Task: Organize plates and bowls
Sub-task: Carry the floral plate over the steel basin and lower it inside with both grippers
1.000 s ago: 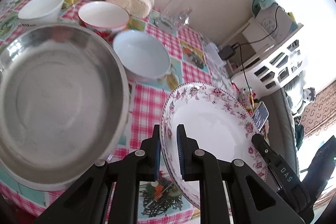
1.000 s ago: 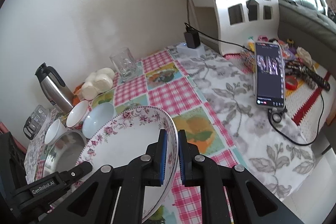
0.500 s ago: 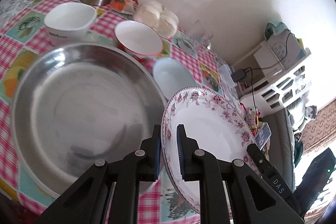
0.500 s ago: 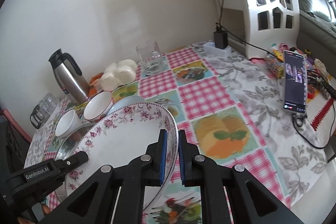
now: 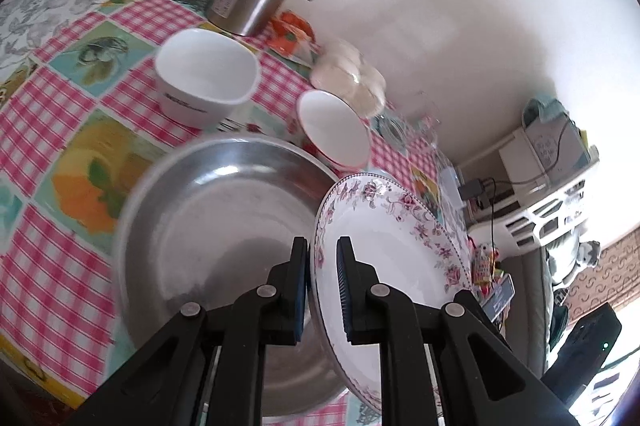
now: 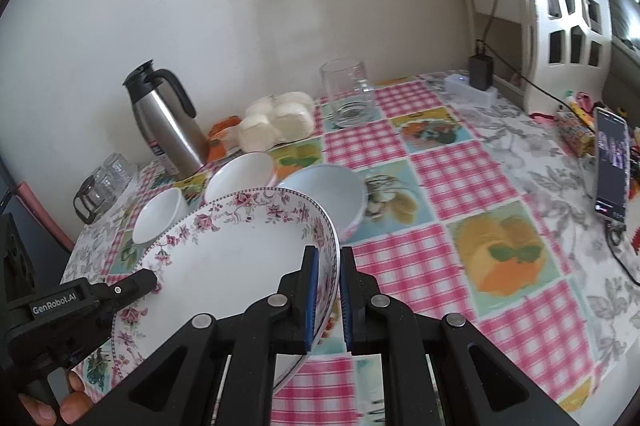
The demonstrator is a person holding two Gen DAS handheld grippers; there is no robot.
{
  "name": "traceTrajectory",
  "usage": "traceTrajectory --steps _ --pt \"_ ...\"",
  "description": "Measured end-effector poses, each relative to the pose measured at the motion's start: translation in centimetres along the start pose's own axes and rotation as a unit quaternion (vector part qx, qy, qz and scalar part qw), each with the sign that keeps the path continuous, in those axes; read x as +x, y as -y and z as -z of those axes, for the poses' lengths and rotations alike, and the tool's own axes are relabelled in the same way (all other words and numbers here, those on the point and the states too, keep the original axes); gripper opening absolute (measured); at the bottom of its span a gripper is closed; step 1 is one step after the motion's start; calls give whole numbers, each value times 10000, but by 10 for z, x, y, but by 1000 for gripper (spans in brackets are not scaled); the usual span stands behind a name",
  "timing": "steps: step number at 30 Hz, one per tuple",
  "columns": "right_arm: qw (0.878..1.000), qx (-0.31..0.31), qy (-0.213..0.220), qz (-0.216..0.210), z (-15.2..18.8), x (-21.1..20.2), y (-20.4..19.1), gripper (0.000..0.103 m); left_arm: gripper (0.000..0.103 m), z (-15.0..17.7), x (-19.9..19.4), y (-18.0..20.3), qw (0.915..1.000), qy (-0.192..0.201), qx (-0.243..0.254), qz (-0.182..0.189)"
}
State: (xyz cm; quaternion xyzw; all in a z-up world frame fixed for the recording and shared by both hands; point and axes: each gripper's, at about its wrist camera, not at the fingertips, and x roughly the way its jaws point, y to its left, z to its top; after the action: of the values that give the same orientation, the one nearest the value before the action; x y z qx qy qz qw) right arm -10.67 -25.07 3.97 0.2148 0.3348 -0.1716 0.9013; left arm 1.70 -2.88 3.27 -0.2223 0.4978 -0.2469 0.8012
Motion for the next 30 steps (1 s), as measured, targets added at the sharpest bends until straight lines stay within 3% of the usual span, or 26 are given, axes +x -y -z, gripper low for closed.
traceTrajectory --steps 13,30 --pt "9993 -181 -286 -185 10 31 -48 11 15 -24 -12 -47 9991 37 -380 -170" --pt "9970 -182 -758 -35 24 66 -51 11 15 -20 21 -70 9956 -398 -599 -606"
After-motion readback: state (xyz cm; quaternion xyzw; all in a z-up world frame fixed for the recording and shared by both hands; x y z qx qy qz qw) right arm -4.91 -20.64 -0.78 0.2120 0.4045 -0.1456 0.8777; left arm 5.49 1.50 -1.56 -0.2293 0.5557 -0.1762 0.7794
